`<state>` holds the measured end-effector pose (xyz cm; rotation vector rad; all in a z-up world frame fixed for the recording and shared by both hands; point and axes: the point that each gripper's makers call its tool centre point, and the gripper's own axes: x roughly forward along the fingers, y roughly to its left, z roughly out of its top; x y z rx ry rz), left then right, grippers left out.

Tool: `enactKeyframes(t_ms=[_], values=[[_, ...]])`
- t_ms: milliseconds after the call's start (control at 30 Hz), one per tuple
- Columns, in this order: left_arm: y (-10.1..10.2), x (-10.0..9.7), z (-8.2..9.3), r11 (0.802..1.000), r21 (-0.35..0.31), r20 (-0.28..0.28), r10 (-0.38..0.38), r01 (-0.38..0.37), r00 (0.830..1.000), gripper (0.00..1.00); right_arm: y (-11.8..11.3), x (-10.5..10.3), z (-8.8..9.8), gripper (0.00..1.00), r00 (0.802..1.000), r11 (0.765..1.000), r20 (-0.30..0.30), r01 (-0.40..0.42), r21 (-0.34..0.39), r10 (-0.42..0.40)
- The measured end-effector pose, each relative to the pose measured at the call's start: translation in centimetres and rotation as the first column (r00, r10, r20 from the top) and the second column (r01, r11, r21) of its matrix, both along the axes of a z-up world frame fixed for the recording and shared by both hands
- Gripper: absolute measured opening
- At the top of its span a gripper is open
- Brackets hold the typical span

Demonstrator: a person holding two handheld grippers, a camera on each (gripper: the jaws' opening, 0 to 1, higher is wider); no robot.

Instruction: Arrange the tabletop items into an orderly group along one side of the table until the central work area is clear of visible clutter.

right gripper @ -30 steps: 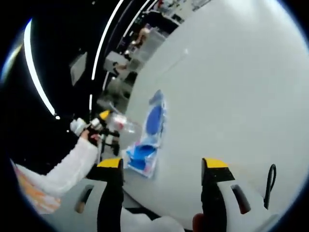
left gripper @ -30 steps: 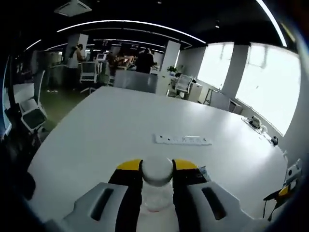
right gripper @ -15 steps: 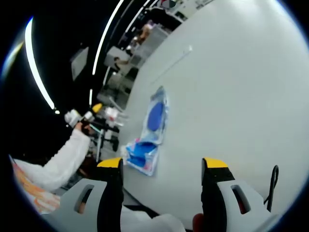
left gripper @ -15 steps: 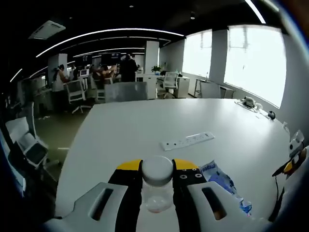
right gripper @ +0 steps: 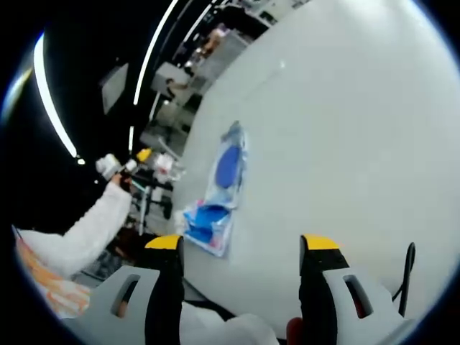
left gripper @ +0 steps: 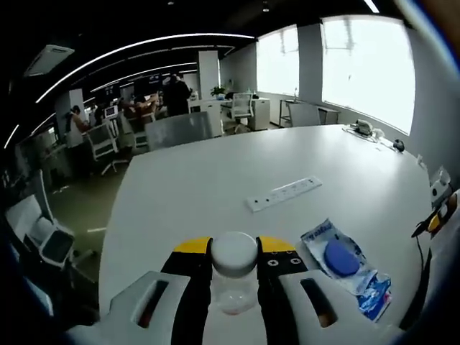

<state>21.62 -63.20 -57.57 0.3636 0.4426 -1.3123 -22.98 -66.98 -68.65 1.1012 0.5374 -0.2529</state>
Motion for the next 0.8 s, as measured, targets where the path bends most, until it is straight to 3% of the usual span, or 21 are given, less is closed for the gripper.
enactKeyframes(t_ms=[333, 667, 800], values=[[-1.4, -1.0, -2.1, 1.0, 0.018, -0.023, -0.012, 0.013, 1.0, 0.21, -0.1, -0.2, -0.3, 0.63, 1.0, 1.0, -0.029, -0.006, 0.005, 0.006], [-1.4, -0.5, -4.0, 0.996, 0.069, -0.033, -0.045, 0.047, 0.998, 0.21, 0.1, -0.1, -0.7, 0.63, 0.999, 1.0, -0.048, -0.014, 0.011, 0.015], [-1.7, -0.3, -4.2, 0.997, 0.057, -0.033, -0.047, 0.049, 0.998, 0.21, 0.2, -0.2, -0.9, 0.63, 0.998, 1.0, -0.053, -0.017, 0.015, 0.017]])
